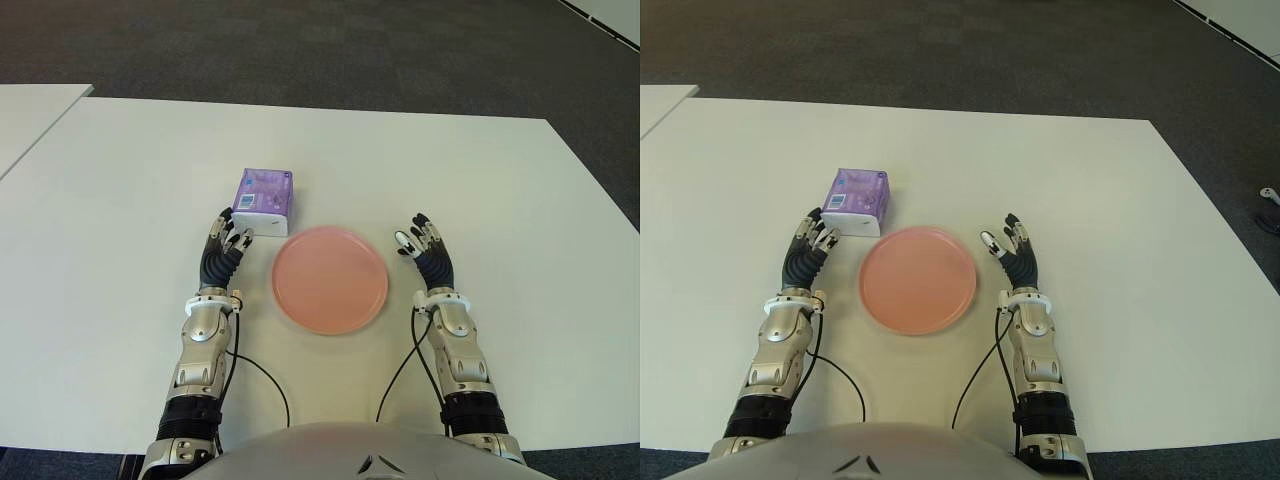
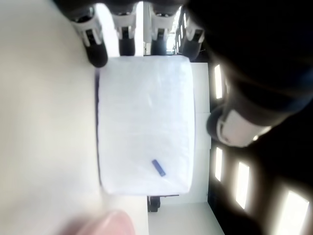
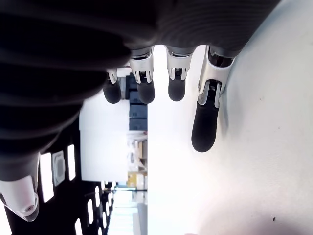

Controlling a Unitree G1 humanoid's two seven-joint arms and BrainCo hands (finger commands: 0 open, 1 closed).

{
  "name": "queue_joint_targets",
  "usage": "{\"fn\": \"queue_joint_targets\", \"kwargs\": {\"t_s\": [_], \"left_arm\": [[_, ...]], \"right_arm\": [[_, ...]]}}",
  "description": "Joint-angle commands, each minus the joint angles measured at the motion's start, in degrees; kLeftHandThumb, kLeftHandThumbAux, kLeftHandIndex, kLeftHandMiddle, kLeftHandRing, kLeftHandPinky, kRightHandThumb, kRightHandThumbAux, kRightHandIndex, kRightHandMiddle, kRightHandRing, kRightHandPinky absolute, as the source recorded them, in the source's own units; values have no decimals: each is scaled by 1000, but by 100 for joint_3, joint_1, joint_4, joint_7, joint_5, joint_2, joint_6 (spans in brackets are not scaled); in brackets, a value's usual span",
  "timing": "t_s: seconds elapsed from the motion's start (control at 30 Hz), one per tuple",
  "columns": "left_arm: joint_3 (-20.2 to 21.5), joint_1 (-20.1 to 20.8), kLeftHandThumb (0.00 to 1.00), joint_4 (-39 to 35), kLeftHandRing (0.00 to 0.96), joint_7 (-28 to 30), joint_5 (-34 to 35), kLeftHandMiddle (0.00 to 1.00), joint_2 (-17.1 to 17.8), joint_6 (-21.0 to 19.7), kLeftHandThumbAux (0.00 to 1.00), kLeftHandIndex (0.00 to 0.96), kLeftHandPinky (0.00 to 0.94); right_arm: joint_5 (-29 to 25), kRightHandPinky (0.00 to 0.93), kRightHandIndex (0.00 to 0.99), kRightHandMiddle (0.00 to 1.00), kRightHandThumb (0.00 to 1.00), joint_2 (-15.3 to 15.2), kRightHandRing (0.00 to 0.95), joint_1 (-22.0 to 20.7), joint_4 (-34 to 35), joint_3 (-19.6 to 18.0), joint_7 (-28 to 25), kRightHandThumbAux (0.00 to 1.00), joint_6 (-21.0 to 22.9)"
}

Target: Put the tissue paper into the plate.

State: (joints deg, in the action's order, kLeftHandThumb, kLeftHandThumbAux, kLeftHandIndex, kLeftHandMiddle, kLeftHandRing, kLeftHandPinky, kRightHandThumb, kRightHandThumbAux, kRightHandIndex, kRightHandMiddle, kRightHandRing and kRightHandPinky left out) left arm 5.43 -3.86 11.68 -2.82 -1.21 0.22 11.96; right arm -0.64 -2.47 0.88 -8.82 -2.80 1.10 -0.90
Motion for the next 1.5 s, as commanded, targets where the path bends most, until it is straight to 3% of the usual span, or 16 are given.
{"fn": "queue_joint_targets", "kwargs": {"t_s": [0.03, 0.53, 0.8, 1.0, 1.13, 1.27, 1.5], "left_arm": [[-62, -139, 53, 139, 0, -3, -57, 0, 23, -5, 611, 0, 0], [-60, -106, 47, 123, 0, -20, -137, 0, 47, -72, 613, 0, 0], [40, 48, 52, 65, 0, -23, -239, 0, 285, -190, 592, 0, 0], [276, 448, 76, -128, 0, 3, -405, 0, 945, 40, 557, 0, 0], [365, 935, 106, 77, 0, -291, -901, 0, 1490, 447, 525, 0, 0], [357, 1324, 146, 486, 0, -1267, -1882, 0, 2023, 1252, 506, 0, 0], [361, 1717, 172, 998, 0, -2216, -2658, 0, 2655, 1766, 506, 0, 0]], "right_arm": [[13, 0, 0, 0, 24, 12, 0, 196, -356, 19, -41, 582, 201], [86, 0, 0, 0, 9, -35, 0, 116, -668, 30, -51, 576, -190], [64, 0, 0, 0, 10, -70, 0, 35, -913, 25, -135, 570, -472], [34, 0, 0, 0, 15, -97, 0, -41, -1151, 7, -226, 569, -696], [11, 0, 0, 0, 17, -97, 0, -91, -1302, -5, -272, 573, -814], [-45, 0, 0, 0, 18, -89, 0, -127, -1426, -26, -348, 582, -921], [-57, 0, 0, 0, 19, -63, 0, -154, -1485, -51, -349, 594, -931]]}}
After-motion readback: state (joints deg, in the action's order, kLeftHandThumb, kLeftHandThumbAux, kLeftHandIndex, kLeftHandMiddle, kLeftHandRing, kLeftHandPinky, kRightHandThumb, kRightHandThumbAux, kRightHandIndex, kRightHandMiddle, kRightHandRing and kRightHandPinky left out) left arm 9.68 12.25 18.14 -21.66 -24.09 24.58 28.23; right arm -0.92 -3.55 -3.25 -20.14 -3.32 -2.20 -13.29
